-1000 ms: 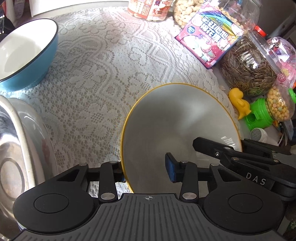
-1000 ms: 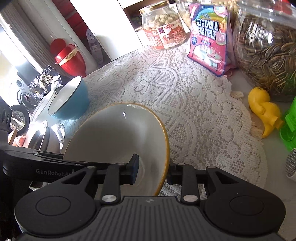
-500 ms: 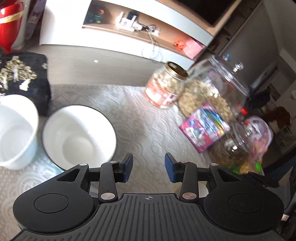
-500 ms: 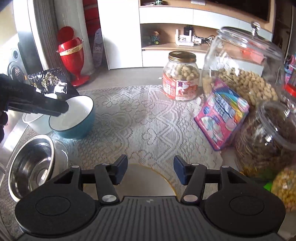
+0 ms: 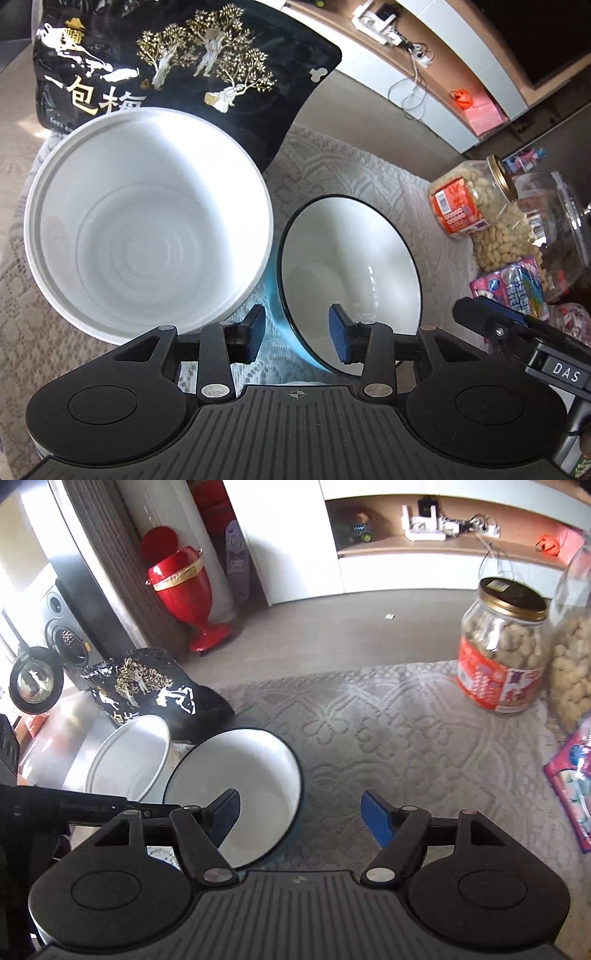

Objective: Organize plates and bowls
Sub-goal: 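Grasp the blue enamel bowl's rim with both grippers and lift it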

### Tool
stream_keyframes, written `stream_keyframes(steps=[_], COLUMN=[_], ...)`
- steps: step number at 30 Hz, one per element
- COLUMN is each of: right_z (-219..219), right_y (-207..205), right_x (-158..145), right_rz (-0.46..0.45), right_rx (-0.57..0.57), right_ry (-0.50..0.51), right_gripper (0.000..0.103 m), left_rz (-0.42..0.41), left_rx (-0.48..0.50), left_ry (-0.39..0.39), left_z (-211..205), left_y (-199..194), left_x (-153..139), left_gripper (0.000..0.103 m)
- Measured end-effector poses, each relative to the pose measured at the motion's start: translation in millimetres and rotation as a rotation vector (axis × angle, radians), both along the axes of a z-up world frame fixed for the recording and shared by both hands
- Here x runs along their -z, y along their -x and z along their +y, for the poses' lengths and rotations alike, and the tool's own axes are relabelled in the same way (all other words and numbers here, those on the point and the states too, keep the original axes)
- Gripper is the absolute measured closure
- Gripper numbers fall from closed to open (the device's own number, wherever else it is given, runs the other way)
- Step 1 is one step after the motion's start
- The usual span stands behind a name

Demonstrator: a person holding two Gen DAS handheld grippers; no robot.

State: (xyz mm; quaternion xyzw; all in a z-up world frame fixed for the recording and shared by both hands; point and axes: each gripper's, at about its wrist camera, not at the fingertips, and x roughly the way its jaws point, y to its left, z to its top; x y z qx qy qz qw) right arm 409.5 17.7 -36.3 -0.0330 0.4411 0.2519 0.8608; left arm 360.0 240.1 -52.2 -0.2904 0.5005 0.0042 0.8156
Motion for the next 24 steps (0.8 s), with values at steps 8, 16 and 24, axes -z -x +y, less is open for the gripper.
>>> stream_keyframes(steps=[8, 16, 24], right_z=[28.0, 25.9, -8.5], right_y=[-43.3, -39.9, -17.0], right_x=[54.8, 72.4, 58.8], right_rz=[0.153, 0.254, 0.275], right_rx=[0.125, 0.168, 0.178], right_ry=[-0.003, 0.02, 0.033], right_gripper=[0.055, 0.089, 0.089], left_rz=[-0.037, -0.007, 0.025], left_rx=[0.016, -0.009, 0.057], left_ry=[-0.129, -0.183, -0.125], left_z=[-17.8, -21.8, -41.2], left_y=[-3.3, -8.9, -14.3], left_x=[0.3, 7.9, 18.4], left_gripper=[0.065, 0.077, 0.064])
